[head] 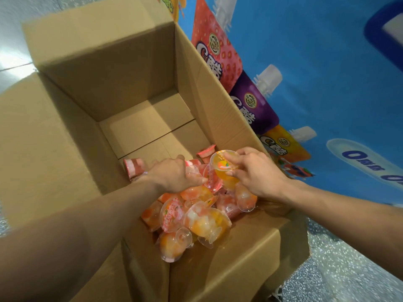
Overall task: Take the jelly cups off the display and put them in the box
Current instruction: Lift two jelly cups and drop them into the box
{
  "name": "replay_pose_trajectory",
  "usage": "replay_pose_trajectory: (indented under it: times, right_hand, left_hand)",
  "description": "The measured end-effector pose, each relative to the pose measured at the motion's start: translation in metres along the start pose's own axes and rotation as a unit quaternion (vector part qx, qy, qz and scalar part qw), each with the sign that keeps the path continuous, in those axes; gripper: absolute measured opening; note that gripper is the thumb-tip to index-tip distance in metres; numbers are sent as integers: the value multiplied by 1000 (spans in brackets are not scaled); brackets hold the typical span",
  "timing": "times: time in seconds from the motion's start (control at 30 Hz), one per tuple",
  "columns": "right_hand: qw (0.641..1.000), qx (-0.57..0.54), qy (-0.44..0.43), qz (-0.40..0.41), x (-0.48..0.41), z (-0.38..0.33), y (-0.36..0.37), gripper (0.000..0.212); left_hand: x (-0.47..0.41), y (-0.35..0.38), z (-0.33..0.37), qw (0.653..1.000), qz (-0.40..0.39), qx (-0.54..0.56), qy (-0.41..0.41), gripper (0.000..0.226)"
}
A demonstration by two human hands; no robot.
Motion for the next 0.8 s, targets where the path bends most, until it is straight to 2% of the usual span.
replay_pose_trajectory:
  times: [0.1,0.27,0.47,0.6,0.8]
  right_hand:
    - [1000,-18,-7,21,2,3,-3,54]
    - [999,-36,-17,26,5,4,-5,55]
    - [997,-61,-18,37,6,3,-8,54]
    - [997,-65,-18,35,7,3,-8,54]
    - [995,-80,-20,49,11,0,-15,52]
  left_hand:
    - [-1,1,6,1000,3,-13,-12,84]
    - [-2,-5,8,997,-60,51,-7,74]
    - [3,-5,1,992,-70,101,-2,56]
    - [7,-5,-4,989,-51,141,1,48]
    - [21,-37,0,965,3,255,65,29]
Point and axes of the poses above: each hand's wrist, its own x-axis away from the middle knuckle, its own y-axis out of the palm, z = x × y, the point moved 2 cm from there along -x, towards the middle knuckle, and after that the axes turned 5 degrees about x, right-handed, at the moved point
